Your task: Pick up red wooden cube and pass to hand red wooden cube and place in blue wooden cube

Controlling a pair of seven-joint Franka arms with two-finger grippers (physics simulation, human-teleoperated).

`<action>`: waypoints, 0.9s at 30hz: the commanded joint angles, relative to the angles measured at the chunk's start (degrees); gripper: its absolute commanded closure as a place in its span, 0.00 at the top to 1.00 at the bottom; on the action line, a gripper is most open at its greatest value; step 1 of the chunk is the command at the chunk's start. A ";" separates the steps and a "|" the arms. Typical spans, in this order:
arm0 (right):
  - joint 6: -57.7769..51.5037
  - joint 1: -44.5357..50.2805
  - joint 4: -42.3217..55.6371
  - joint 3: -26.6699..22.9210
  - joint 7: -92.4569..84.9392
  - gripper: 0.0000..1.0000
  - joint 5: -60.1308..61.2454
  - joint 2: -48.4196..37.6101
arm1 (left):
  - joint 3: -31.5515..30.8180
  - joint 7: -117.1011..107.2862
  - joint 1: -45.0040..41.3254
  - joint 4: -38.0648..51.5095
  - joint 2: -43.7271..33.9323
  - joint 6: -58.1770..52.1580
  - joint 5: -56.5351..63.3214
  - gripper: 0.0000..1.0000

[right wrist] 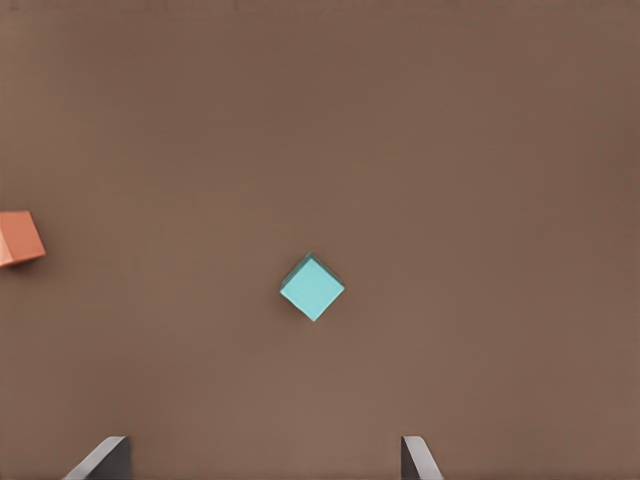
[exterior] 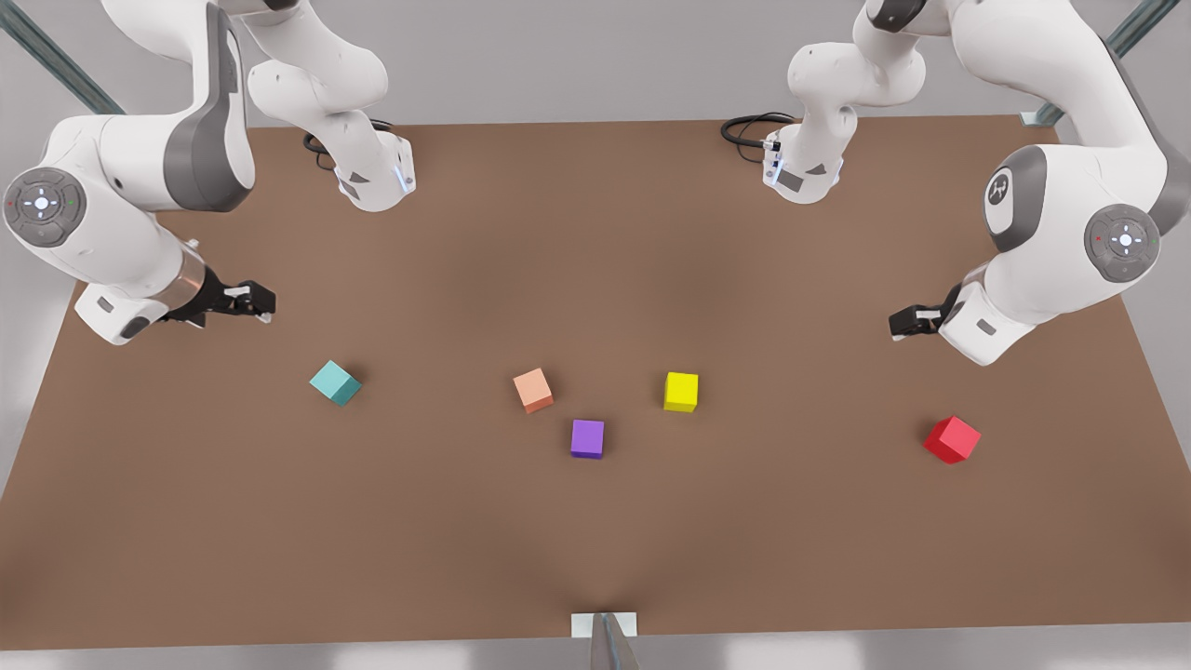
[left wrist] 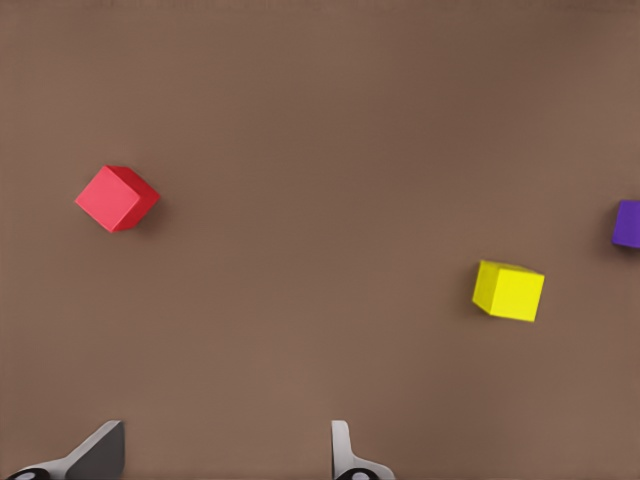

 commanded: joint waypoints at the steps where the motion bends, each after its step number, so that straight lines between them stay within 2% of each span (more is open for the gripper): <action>1: 0.34 0.08 -0.05 -0.05 0.44 1.00 0.31 -0.05 | 0.00 -1.38 0.00 0.03 -0.06 0.25 0.03 1.00; 6: 0.60 -0.27 -0.22 -0.05 0.44 1.00 1.02 -0.05 | 0.44 -1.38 0.00 0.03 2.48 2.27 0.29 1.00; 9: 0.69 -0.18 -0.49 -0.05 0.35 1.00 1.02 0.03 | 8.61 -1.56 0.00 1.87 13.29 12.82 -4.01 1.00; 10: 0.77 -0.18 -0.49 -0.05 0.35 1.00 1.02 0.03 | 12.83 -1.64 0.27 3.28 18.30 16.86 -8.84 1.00; 13: 0.95 -0.27 -0.66 -0.05 0.17 1.00 2.16 0.12 | 13.98 -8.41 5.01 2.84 24.37 22.75 -14.11 1.00; 17: 1.57 -1.06 -2.16 -0.05 -0.09 1.00 3.57 0.56 | 14.06 -16.32 6.33 2.05 26.39 28.20 -15.79 1.00; 22: 2.80 -1.41 -3.65 -0.05 -1.76 1.00 4.54 0.91 | 16.52 -19.14 6.68 -4.72 26.39 33.12 -15.44 1.00; 27: 2.97 -1.41 -4.09 -0.05 -1.76 1.00 4.45 0.91 | 16.52 -19.14 7.39 -4.90 29.73 38.49 -15.53 1.00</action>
